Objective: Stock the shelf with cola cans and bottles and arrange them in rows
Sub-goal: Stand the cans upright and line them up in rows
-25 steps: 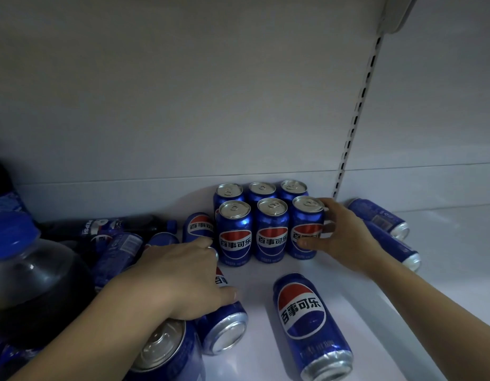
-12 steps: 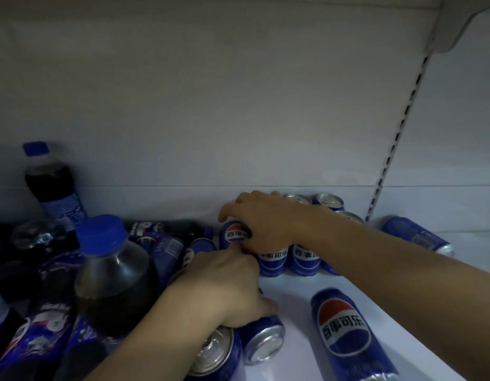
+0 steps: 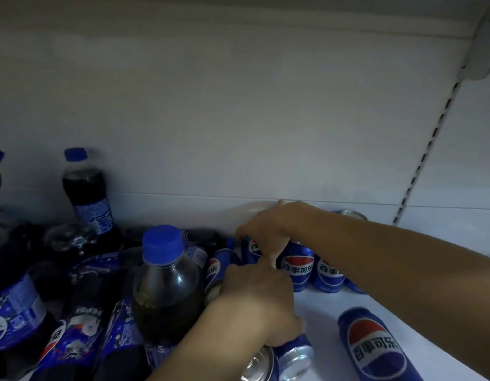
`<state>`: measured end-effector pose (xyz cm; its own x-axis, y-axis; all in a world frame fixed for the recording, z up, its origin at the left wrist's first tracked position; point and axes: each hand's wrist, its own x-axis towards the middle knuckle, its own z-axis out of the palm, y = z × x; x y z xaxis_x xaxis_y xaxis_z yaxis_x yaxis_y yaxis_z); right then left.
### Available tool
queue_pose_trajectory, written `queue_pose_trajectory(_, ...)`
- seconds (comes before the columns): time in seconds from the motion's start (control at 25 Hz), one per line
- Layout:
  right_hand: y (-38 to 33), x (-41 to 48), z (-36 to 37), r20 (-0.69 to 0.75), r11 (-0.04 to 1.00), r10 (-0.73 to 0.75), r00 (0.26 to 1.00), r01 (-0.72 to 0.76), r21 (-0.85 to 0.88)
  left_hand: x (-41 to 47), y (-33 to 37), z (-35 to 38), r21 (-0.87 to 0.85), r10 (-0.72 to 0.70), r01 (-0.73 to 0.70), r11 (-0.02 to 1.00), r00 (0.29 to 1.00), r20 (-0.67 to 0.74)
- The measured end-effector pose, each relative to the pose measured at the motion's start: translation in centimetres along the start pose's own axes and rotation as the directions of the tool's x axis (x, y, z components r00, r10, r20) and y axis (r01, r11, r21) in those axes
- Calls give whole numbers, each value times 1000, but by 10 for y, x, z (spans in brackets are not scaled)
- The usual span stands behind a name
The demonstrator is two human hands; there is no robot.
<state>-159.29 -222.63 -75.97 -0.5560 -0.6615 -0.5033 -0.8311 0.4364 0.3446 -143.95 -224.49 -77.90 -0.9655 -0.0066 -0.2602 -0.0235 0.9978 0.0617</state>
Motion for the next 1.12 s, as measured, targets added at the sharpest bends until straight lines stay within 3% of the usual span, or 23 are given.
queue_pose_trajectory(0.12,6,-6,-1,-111,998,-26,994,32,56,-1,0,-1,-3,-10,10,1000,1000,-9)
queue_pose_trajectory(0.28,29,-44,-18,-376,952,-13,926,127,280,-4,3,-6,-62,-44,42,997,999,-25)
queue_pose_trajectory(0.36,43,-71,-23,-488,919,39,872,160,360,-5,2,-8,-98,-39,28,995,993,-114)
queue_pose_trajectory(0.44,55,-98,-19,-595,915,87,799,172,365,-6,0,-13,-282,-98,23,959,962,-256)
queue_pose_trajectory(0.56,66,-133,-10,-720,928,127,682,174,328,-8,2,-21,-681,-234,-101,725,894,-382)
queue_pose_trajectory(0.68,62,-152,-4,-793,946,88,603,200,256,-9,11,-31,-937,-186,-311,160,923,-338)
queue_pose_trajectory(0.76,55,-155,-2,-819,957,24,573,224,184,-8,18,-37,-924,-143,-320,-211,945,-294)
queue_pose_trajectory(0.8,54,-157,-3,-821,954,7,571,243,177,-6,18,-37,-889,-164,-317,-329,947,-277)
queue_pose_trajectory(0.88,57,-161,-11,-791,910,20,611,317,269,-4,14,-34,-844,-179,-339,-416,940,-290)
queue_pose_trajectory(1.0,70,-160,-29,-671,716,5,741,466,520,-5,7,-28,-845,-129,-335,-417,942,-310)
queue_pose_trajectory(1.12,83,-151,-39,-618,647,-28,786,485,588,-7,9,-26,-852,-134,-323,-411,946,-294)
